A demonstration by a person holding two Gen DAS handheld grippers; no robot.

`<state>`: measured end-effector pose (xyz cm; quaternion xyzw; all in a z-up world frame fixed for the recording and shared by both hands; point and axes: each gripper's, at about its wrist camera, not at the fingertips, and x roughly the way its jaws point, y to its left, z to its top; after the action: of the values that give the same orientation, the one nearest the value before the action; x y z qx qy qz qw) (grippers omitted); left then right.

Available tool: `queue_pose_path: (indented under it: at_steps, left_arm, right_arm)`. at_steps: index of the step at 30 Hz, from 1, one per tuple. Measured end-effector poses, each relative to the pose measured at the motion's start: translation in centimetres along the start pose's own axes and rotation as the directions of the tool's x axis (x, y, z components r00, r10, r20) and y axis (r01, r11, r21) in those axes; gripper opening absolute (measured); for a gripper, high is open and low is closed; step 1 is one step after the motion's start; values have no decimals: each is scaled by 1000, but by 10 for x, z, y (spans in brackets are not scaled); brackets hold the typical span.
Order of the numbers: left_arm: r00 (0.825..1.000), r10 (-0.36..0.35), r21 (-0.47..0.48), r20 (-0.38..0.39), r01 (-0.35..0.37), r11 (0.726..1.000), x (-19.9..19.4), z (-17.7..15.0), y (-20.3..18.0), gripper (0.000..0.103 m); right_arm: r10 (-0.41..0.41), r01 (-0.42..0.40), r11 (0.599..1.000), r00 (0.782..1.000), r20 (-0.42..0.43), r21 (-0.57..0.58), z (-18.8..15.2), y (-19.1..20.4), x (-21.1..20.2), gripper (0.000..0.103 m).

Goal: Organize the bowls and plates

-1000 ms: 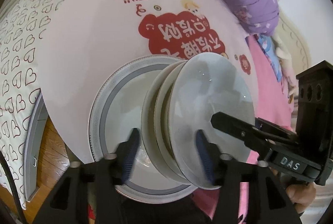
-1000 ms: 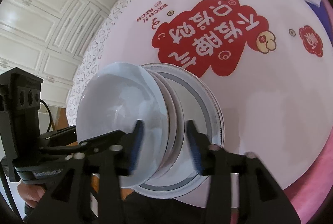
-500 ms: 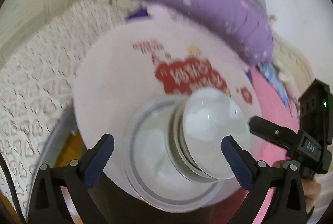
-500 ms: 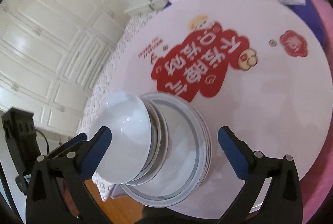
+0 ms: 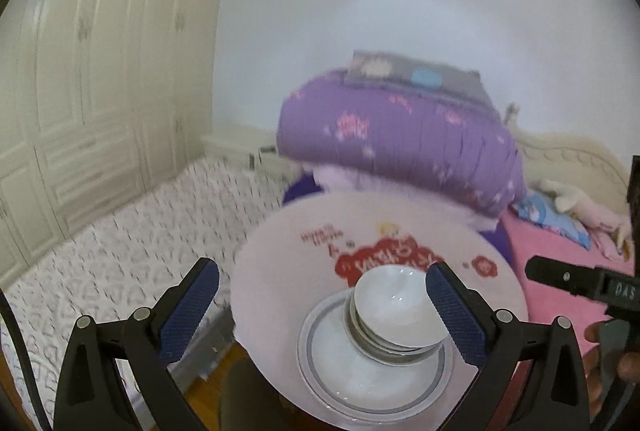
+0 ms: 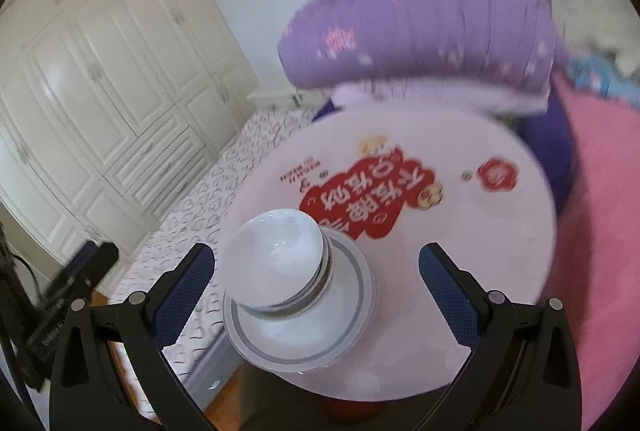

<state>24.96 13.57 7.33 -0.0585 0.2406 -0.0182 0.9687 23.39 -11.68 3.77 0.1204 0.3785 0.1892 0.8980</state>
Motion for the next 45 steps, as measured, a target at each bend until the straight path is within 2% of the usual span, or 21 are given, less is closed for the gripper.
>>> queue_pose_path:
  at_steps: [5,9,15,19,23,30,35,38,45]
  left_arm:
    - [996,20,39,85,-24,999,-57,-25,-17,102]
    - [994,-9,28,105,6,1000,-90,-58,-24,102]
    - [991,-46,12,123,45,999,-135,-90,-23,102]
    - [985,-20,53,172,11,999,-171,-106,-26,102]
    - [985,1,83,172,-16,996,-184,-128,-36,102]
    - [993,22,91,118,-33,995,-194,-147,-42,102]
    - [996,27,66,88,-33,997,-191,-142,-38,102]
    - [994,49,70,95,-56,996,-186,-132,-42,102]
    - [992,44,51,120,-51,997,-185,-130,-37,102]
  right_arm:
    - [-86,96,991,990,108,-96,-25,23,-42,103]
    - [-138,160,980,975,175,-119,-50,31,-66,103]
    - [-178,210,969,960,218,-133,-87,37,-90,103]
    - [-184,219,967,954,237,-131,-100,36,-102,103]
    - [-179,209,973,952,248,-98,-112,32,-105,103]
    - [-189,214,973,952,242,-84,-125,35,-102,103]
    - [-191,227,966,949,250,-125,-132,49,-100,103]
    - [-196,237,962,946,258,-138,-135,53,-99,103]
    - [-205,247,959,943,264,-138,-137,54,-100,103]
